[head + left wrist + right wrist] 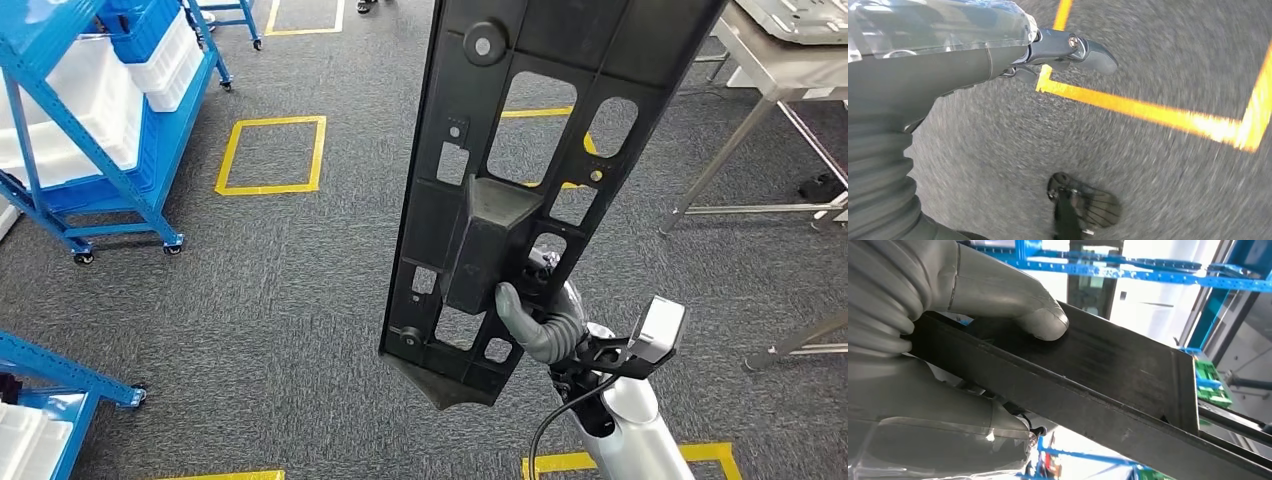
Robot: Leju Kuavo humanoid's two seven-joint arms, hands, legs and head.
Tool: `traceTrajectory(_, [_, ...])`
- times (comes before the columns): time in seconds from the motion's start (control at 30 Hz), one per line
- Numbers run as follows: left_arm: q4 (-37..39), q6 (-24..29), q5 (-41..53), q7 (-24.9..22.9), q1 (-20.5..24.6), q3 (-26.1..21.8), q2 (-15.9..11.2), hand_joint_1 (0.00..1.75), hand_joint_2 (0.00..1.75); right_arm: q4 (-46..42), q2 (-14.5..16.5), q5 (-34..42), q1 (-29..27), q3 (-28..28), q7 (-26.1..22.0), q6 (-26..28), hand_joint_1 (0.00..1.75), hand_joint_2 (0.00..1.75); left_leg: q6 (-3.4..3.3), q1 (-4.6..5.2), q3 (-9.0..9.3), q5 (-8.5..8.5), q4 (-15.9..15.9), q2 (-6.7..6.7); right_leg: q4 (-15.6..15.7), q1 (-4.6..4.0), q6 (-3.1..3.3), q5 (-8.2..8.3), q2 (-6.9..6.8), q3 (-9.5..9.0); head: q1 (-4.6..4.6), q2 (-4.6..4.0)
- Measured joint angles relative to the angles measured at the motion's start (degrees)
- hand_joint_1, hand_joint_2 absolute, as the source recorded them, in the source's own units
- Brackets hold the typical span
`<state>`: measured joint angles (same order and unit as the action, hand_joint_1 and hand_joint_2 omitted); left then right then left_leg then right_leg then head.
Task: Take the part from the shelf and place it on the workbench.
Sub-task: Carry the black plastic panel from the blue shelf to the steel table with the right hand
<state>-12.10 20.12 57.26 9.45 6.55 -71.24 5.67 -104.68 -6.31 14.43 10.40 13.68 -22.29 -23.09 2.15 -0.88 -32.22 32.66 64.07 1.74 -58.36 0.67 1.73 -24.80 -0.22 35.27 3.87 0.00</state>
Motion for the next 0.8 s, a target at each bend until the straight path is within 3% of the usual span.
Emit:
traceTrajectory(0.07, [0.01,-0.65,1.93,-1.41,-0.24,0.59,0.28,0.0,1.75,-0.09,0.14,0.1,0.37,0.01,0.57,0.16,1.75,1.75,-0.04,0.0,-4.34,3.1,8.18,-1.19,-0.07,-0.3,0.36,-0.08,1.36,-0.05,0.0,0.0])
traceTrajectory(0.1, [0.02,-0.74,2.65,-2.13,-0.37,0.96,0.49,0.0,1.75,-0.16,0.17,0.08,0.29,0.01,0.85,0.31,1.75,1.75,-0.14,0.02,-5.79,3.28,10.36,-1.3,-0.14,-0.47,0.43,-0.12,2.13,-0.08,0.0,0.0])
traceTrajectory(0.13, [0.02,-0.76,3.31,-2.87,-0.47,1.35,0.71,0.0,1.75,-0.28,0.2,0.04,0.14,0.02,1.1,0.47,1.75,1.75,-0.32,0.03,-6.27,2.31,10.39,-1.37,-0.21,-0.61,0.45,-0.16,2.92,-0.13,0.0,0.0])
traceTrajectory(0.2, [0.02,-0.73,4.21,-3.79,-0.56,2.12,1.04,0.0,1.75,-0.67,0.21,-0.09,-0.21,0.02,1.42,0.65,1.75,1.75,-0.9,0.04,-4.14,-2.27,4.02,-2.37,-0.33,-0.71,0.38,-0.24,4.41,-0.29,0.0,0.0])
traceTrajectory(0.27, [0.02,-0.67,4.06,-4.2,-0.59,2.61,1.26,0.0,1.75,-0.95,0.21,-0.17,-0.38,0.02,1.61,0.75,1.75,1.75,-1.37,0.04,-1.34,-5.55,-3.33,-4.97,-0.47,-0.72,0.02,-0.27,5.7,-0.24,0.01,0.0])
traceTrajectory(0.33, [0.02,-0.58,2.28,-4.16,-0.49,2.49,1.5,0.0,1.75,-0.99,0.19,-0.11,-0.4,0.02,1.63,0.68,1.75,1.75,-1.64,0.25,-0.35,-6.01,-5.86,-6.13,-0.41,-0.47,-0.71,-0.12,6.87,0.04,0.01,0.0])
traceTrajectory(0.37, [0.02,-0.55,1.26,-4.06,-0.41,2.28,1.65,0.0,1.75,-0.99,0.18,-0.07,-0.39,0.02,1.62,0.61,1.75,1.75,-1.84,0.35,-0.19,-6.16,-6.13,-5.52,-0.22,-0.31,-1.17,0.04,7.5,0.13,0.01,0.0])
traceTrajectory(0.4, [0.02,-0.55,0.57,-3.96,-0.31,2.08,1.78,0.0,1.75,-0.99,0.16,-0.04,-0.37,0.01,1.61,0.54,1.75,1.75,-2.16,0.32,0.08,-6.4,-6.54,-4.9,-0.24,-0.24,-1.51,0.03,7.3,0.18,0.0,0.0])
traceTrajectory(0.47, [0.02,-0.56,0.01,-3.81,-0.26,1.78,1.97,0.0,1.75,-0.98,0.13,-0.02,-0.09,-0.01,1.56,0.45,1.75,1.75,-2.86,0.19,0.6,-6.93,-7.52,-3.52,-2.45,-0.39,-2.04,-1.5,4.6,1.23,-0.01,0.0])
traceTrajectory(0.53, [0.02,-0.56,-0.23,-3.75,-0.36,1.55,2.02,0.0,1.75,-0.96,0.1,-0.02,0.21,-0.01,1.53,0.44,1.75,1.75,-3.25,0.26,0.79,-7.06,-7.93,-2.07,-9.09,-0.33,-2.46,-5.12,1.43,4.44,-0.01,0.0])
traceTrajectory(0.6, [0.02,-0.57,-0.33,-3.74,-0.46,1.32,2.04,0.0,1.75,-0.88,0.1,-0.02,0.24,-0.01,1.53,0.45,1.75,1.75,-3.26,0.32,0.78,-6.91,-7.9,-0.6,-15.41,0.04,-2.95,-7.38,0.75,7.6,0.0,0.0])
traceTrajectory(0.63, [0.02,-0.6,-0.34,-3.74,-0.47,1.24,2.07,0.0,1.75,-0.85,0.1,-0.02,0.23,-0.02,1.53,0.45,1.75,1.75,-3.2,0.31,0.81,-6.81,-7.85,0.09,-15.89,0.23,-3.17,-6.98,0.58,7.83,0.0,0.0])
traceTrajectory(0.67, [0.02,-0.63,-0.34,-3.74,-0.46,1.16,2.14,0.0,1.75,-0.82,0.09,-0.02,0.24,-0.02,1.53,0.45,1.75,1.75,-3.09,0.29,0.87,-6.66,-7.77,0.75,-14.0,0.41,-3.35,-5.58,0.27,6.81,0.0,0.0])
traceTrajectory(0.7, [0.02,-0.65,-0.34,-3.74,-0.43,1.14,2.23,0.0,1.75,-0.82,0.07,-0.02,0.27,-0.02,1.53,0.45,1.75,1.75,-2.91,0.26,0.98,-6.46,-7.62,1.36,-10.0,0.53,-3.45,-3.55,-0.51,4.63,0.0,0.0])
traceTrajectory(0.77, [0.02,-0.65,-0.37,-3.74,-0.41,1.1,2.38,0.0,1.75,-0.83,0.03,-0.02,0.38,-0.02,1.53,0.45,1.75,1.75,-2.34,0.44,1.17,-5.96,-7.25,2.33,-2.5,0.33,-3.06,-1.03,-2.63,0.62,0.0,0.0])
traceTrajectory(0.8, [0.02,-0.64,-0.63,-3.68,-0.38,1.07,2.41,0.0,1.75,-0.84,0.02,-0.02,0.43,-0.02,1.53,0.45,1.75,1.75,-2.02,0.57,1.25,-5.75,-7.11,2.71,-0.56,0.15,-2.73,-0.64,-3.27,-0.35,0.0,0.0])
